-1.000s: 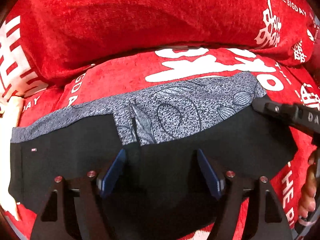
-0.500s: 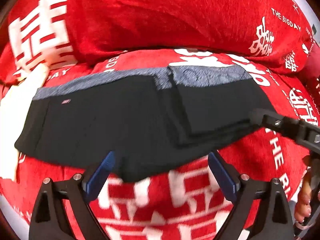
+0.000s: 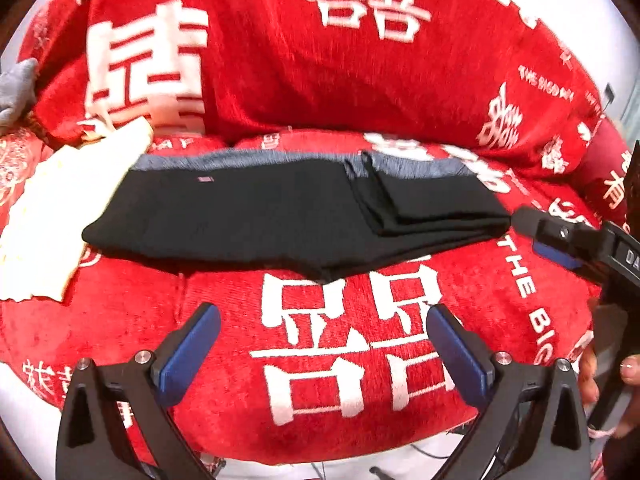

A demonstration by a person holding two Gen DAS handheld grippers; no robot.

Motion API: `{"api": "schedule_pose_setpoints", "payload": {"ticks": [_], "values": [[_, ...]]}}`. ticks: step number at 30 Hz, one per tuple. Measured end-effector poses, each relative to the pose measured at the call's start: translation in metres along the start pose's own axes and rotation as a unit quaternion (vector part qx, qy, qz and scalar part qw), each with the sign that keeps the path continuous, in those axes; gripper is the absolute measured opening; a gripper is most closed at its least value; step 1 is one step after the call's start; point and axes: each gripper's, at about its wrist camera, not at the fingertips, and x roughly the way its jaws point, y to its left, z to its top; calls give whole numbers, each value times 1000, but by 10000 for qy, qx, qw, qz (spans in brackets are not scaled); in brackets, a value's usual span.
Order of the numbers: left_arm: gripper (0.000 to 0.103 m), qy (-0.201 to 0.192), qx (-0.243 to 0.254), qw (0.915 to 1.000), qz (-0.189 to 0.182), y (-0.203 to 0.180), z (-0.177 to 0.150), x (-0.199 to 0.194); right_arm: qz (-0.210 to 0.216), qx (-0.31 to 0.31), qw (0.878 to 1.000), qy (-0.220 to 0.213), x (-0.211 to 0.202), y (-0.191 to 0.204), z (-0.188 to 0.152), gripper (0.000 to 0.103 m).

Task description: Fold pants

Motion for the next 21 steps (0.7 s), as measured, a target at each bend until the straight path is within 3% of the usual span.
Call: {"api": "schedule_pose_setpoints", "payload": {"ticks": [4,9,13,16,21], "values": [[103,95,70,9999,-102,8,-14,-7,140,-35,9999,-87,-12,16,-7,103],[103,298,-221,9993,59,26,-50,-6,425,326,9965,634,7,24,-43,103],[103,547,-389,9971,368,40,-71,1,85,220,9940,1068,24,31,-80,103],[103,738,-460,9956,355,45,-87,9,-179,292,9913,1273,30,29,-102,103],[103,1062,-483,9928,255,41,-100,20,-272,570,9881,1399,28,20,-116,103]]}}
